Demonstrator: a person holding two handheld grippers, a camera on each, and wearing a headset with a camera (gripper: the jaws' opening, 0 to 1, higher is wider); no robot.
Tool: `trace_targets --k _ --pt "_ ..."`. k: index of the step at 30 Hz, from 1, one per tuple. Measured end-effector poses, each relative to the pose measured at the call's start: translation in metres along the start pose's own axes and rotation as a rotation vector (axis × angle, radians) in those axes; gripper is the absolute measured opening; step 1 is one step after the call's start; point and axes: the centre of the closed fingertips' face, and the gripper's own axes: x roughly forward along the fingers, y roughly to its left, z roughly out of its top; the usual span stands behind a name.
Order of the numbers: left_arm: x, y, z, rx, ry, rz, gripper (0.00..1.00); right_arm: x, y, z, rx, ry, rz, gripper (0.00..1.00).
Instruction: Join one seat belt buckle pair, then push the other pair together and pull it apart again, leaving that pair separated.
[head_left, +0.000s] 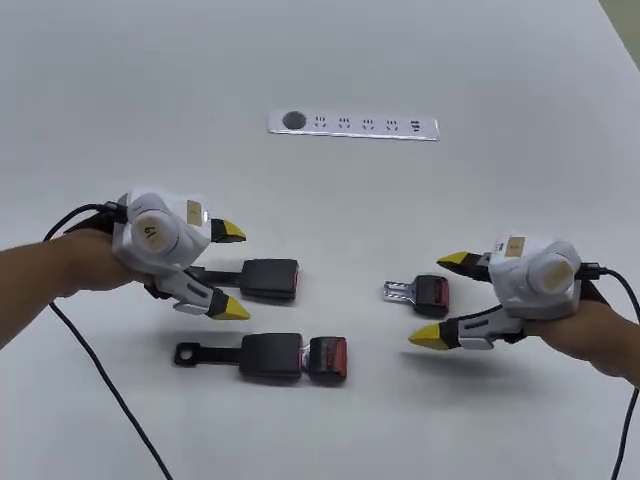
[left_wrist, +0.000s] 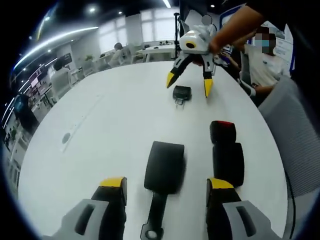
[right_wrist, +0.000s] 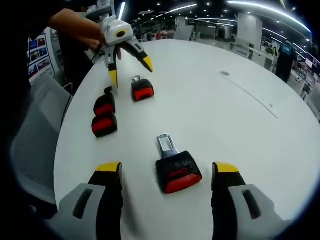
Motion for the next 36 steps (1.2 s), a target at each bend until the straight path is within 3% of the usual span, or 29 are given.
trace_targets --k 2,9,11,16,17,19,22,28,36 --pt "0.005 -0.001 -0.002 0.006 0.009 -0.008 0.65 0.0 -0.007 -0.004 0.0 0.002 0.0 0.73" --pt "0.019 0.003 -0.008 0.011 0.025 -0.025 0.62 0.001 -0.009 -0.01 0.003 0.017 0.021 0.69" --pt "0.02 0.004 -0.009 0.019 0.041 -0.022 0.6 0.002 -0.012 -0.012 0.003 0.014 0.024 0.68" --pt "0.025 0.007 -0.01 0.003 0.036 -0.043 0.52 0.0 -0.016 -0.013 -0.01 0.001 0.049 0.63" --pt "0.026 0.008 -0.01 0.009 0.036 -0.043 0.52 0.0 -0.016 -0.013 -0.001 0.0 0.054 0.6" --pt "0.027 0.008 -0.011 0.01 0.037 -0.054 0.5 -0.001 -0.018 -0.017 -0.054 0.025 0.042 0.49" --pt "0.028 0.001 -0.01 0.02 0.033 -0.081 0.43 -0.002 -0.012 -0.018 -0.054 0.019 0.063 0.47" --pt "0.031 0.003 -0.006 0.013 0.031 -0.067 0.38 -0.002 -0.015 -0.015 -0.086 0.042 0.07 0.35" --pt "0.031 0.006 -0.006 0.001 0.032 -0.057 0.35 -0.002 -0.016 -0.016 -0.121 0.074 0.087 0.34"
